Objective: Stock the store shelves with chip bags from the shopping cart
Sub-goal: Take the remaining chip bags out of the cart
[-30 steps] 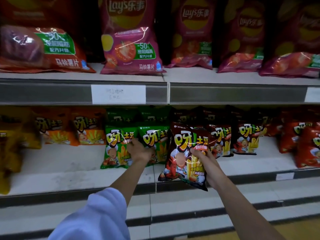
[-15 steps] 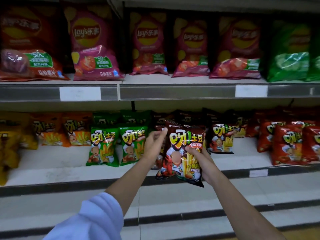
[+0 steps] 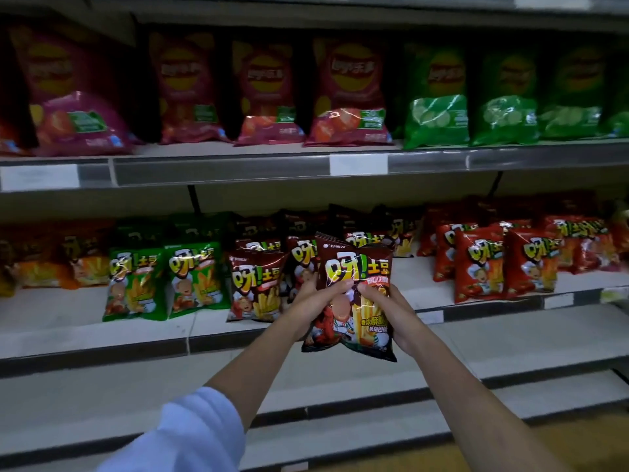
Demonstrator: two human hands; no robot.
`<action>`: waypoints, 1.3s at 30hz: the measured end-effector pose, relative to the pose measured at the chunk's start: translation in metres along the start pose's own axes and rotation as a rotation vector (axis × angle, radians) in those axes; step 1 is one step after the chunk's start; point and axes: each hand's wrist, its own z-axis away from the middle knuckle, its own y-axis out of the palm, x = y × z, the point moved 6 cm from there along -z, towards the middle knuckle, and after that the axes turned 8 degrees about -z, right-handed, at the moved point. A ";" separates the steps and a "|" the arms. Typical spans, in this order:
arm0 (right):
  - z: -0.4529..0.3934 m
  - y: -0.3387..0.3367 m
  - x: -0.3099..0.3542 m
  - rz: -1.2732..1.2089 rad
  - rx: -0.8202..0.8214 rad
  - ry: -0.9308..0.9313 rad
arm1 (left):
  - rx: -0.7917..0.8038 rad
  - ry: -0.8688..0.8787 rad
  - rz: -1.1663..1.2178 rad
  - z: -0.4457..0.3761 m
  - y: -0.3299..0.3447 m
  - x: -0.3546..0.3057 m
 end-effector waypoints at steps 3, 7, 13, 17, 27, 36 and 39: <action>-0.009 -0.034 0.008 0.044 -0.043 0.027 | 0.000 0.048 -0.044 -0.019 0.027 -0.012; -0.030 -0.076 0.030 0.179 -0.062 0.016 | 0.037 0.019 -0.031 -0.061 0.054 -0.017; -0.091 -0.140 0.051 0.352 -0.130 0.063 | 0.045 -0.033 -0.036 -0.138 0.101 -0.017; -0.127 -0.166 0.050 0.346 -0.153 0.076 | 0.027 -0.068 -0.078 -0.173 0.117 -0.009; -0.208 -0.224 0.042 0.393 -0.363 0.031 | -0.079 -0.119 -0.020 -0.182 0.114 0.006; -0.252 -0.228 -0.002 0.398 -0.183 0.132 | -0.199 -0.180 0.082 -0.158 0.133 0.018; -0.268 -0.250 -0.031 0.434 -0.206 0.075 | -0.263 -0.190 0.141 -0.149 0.137 0.014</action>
